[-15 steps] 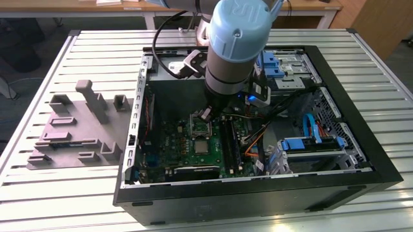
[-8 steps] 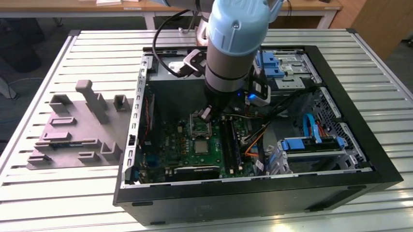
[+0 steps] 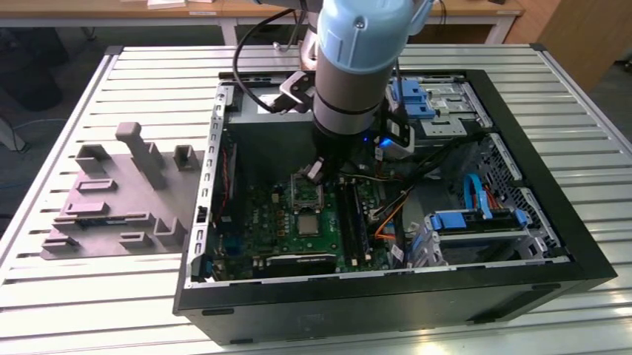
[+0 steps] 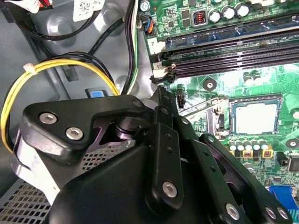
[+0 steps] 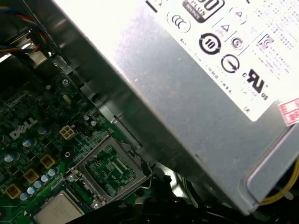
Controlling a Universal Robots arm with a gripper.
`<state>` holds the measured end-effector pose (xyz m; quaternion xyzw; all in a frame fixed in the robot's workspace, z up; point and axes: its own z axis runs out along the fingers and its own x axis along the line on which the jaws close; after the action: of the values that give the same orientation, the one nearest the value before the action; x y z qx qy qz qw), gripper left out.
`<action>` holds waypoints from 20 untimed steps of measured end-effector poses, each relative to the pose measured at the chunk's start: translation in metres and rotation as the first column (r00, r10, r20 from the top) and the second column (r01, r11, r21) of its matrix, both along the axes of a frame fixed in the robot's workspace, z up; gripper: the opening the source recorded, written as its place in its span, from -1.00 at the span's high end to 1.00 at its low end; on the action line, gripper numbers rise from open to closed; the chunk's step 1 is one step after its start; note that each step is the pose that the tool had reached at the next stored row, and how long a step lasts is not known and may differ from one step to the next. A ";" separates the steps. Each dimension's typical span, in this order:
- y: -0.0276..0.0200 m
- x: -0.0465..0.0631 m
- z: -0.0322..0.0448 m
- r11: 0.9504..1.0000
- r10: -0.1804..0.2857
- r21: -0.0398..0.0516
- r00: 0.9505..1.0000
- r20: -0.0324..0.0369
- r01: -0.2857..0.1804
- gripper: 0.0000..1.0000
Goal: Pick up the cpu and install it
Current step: 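Close the cpu cover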
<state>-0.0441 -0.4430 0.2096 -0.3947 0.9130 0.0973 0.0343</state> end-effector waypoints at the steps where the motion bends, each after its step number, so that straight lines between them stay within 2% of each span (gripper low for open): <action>1: 0.0003 0.000 0.0010 1.000 0.000 -0.003 1.000 0.000 0.000 0.79; 7: 0.0017 -0.001 0.0072 1.000 0.002 -0.026 1.000 0.000 -0.002 0.79; 13: 0.0028 -0.002 0.0126 0.998 0.007 -0.060 1.000 0.000 -0.007 0.79; 20: 0.0050 -0.002 0.0197 0.996 0.019 -0.083 1.000 0.000 -0.019 0.79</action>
<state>-0.0462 -0.4381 0.2293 -0.4044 0.9125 0.0596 0.0172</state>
